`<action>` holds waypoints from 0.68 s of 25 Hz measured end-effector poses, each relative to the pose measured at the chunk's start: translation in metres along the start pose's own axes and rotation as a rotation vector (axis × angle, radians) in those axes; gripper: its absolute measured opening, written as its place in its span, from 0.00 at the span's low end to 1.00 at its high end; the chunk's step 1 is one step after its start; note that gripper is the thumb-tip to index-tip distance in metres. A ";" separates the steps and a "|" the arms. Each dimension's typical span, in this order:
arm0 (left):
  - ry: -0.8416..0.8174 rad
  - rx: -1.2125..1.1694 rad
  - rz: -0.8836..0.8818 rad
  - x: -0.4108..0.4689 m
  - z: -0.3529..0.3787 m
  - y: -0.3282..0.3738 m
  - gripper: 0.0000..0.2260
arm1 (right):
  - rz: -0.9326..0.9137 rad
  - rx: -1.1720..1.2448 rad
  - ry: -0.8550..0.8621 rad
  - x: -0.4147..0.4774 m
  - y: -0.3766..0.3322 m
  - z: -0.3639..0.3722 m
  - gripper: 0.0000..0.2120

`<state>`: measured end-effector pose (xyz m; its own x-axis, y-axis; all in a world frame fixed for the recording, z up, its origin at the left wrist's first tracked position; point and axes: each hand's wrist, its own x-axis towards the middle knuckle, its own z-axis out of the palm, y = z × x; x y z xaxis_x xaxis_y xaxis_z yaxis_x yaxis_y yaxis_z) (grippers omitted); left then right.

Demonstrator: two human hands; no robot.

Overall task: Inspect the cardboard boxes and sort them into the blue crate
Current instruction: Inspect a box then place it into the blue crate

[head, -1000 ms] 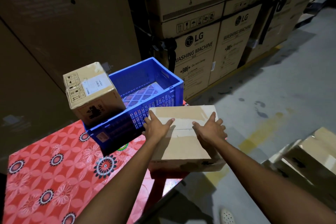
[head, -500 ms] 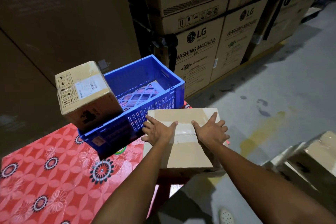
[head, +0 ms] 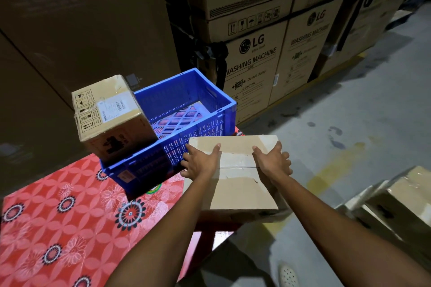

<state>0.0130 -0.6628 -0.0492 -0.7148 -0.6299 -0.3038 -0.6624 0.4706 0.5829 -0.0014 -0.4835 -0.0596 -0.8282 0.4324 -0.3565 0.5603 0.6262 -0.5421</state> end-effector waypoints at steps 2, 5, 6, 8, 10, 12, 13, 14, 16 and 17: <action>-0.038 -0.103 -0.016 -0.001 -0.008 0.002 0.50 | 0.010 0.073 0.014 -0.003 0.003 -0.008 0.43; -0.058 -0.218 0.003 -0.011 -0.018 0.008 0.48 | 0.014 0.151 0.069 -0.013 0.003 -0.027 0.43; -0.052 -0.265 0.011 -0.013 -0.022 0.010 0.47 | 0.016 0.193 0.094 -0.017 0.003 -0.034 0.42; -0.033 -0.376 0.029 -0.014 -0.028 0.012 0.43 | -0.007 0.286 0.149 -0.025 0.002 -0.050 0.40; -0.010 -0.510 0.036 -0.015 -0.035 0.010 0.34 | -0.074 0.377 0.186 -0.035 0.006 -0.060 0.37; 0.020 -0.615 0.037 -0.020 -0.040 0.005 0.26 | -0.131 0.456 0.204 -0.046 0.014 -0.063 0.34; 0.033 -0.654 0.038 -0.025 -0.042 0.003 0.24 | -0.144 0.489 0.219 -0.051 0.020 -0.062 0.32; 0.044 -0.683 0.040 -0.029 -0.044 -0.001 0.22 | -0.146 0.521 0.235 -0.056 0.025 -0.061 0.31; 0.063 -0.740 0.070 -0.037 -0.045 -0.009 0.20 | -0.157 0.593 0.264 -0.063 0.037 -0.056 0.29; 0.085 -0.765 0.097 -0.040 -0.045 -0.014 0.19 | -0.167 0.636 0.277 -0.066 0.042 -0.054 0.28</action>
<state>0.0609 -0.6718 -0.0107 -0.7213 -0.6677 -0.1839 -0.2366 -0.0121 0.9715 0.0775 -0.4506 -0.0182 -0.8219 0.5654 -0.0696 0.2414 0.2350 -0.9416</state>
